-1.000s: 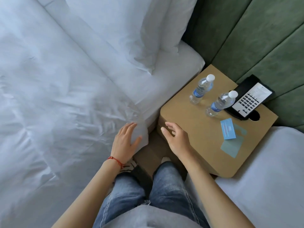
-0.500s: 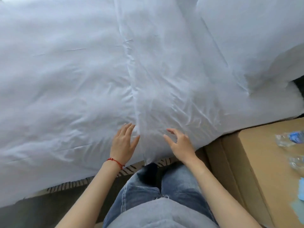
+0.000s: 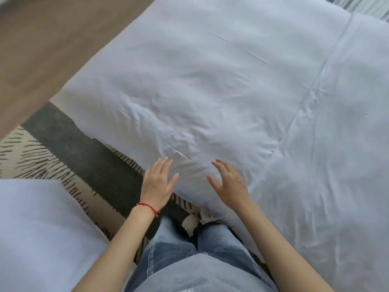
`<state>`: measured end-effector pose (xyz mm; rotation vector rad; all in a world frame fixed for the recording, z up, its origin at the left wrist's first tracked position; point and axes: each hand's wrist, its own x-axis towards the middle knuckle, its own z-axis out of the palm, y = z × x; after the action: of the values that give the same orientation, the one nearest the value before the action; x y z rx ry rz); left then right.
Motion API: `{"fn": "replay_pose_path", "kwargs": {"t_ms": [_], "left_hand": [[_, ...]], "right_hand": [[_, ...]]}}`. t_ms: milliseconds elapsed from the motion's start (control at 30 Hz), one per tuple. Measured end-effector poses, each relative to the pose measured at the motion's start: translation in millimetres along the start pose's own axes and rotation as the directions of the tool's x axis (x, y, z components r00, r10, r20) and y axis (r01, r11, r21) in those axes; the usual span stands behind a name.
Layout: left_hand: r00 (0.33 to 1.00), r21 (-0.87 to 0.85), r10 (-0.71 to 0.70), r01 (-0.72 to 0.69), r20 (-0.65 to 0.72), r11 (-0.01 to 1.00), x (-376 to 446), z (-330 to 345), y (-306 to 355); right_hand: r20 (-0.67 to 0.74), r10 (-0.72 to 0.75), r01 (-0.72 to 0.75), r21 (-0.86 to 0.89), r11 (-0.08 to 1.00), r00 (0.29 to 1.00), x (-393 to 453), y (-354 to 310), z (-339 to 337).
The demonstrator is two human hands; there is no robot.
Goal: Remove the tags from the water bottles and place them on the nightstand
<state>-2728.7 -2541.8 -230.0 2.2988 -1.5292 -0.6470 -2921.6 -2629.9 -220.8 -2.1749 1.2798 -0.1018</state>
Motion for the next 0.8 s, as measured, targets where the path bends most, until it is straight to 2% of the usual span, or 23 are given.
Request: {"fn": "replay_pose_path", "kwargs": {"t_ms": [167, 400, 533, 667, 800], "left_hand": [[0.980, -0.026, -0.154, 0.152, -0.128, 0.988, -10, -20, -23], [0.891, -0.114, -0.372, 0.354, -0.260, 0.928, -37, -52, -86], [0.846, -0.154, -0.447, 0.420, -0.289, 0.894, -32, -79, -147], [0.835, -0.144, -0.457, 0.434, -0.307, 0.890, -27, -120, -219], [0.797, -0.167, -0.501, 0.473, -0.339, 0.865, -28, -173, -291]], "right_hand": [[0.105, -0.217, 0.225, -0.072, 0.972, 0.970, 49, -29, -1], [0.274, -0.401, 0.435, -0.072, 0.898, 0.874, 102, -111, 37], [0.332, -0.442, 0.492, -0.082, 0.866, 0.833, 135, -169, 77], [0.348, -0.441, 0.495, -0.079, 0.865, 0.827, 165, -235, 118], [0.339, -0.463, 0.507, -0.051, 0.860, 0.819, 194, -310, 153]]}}
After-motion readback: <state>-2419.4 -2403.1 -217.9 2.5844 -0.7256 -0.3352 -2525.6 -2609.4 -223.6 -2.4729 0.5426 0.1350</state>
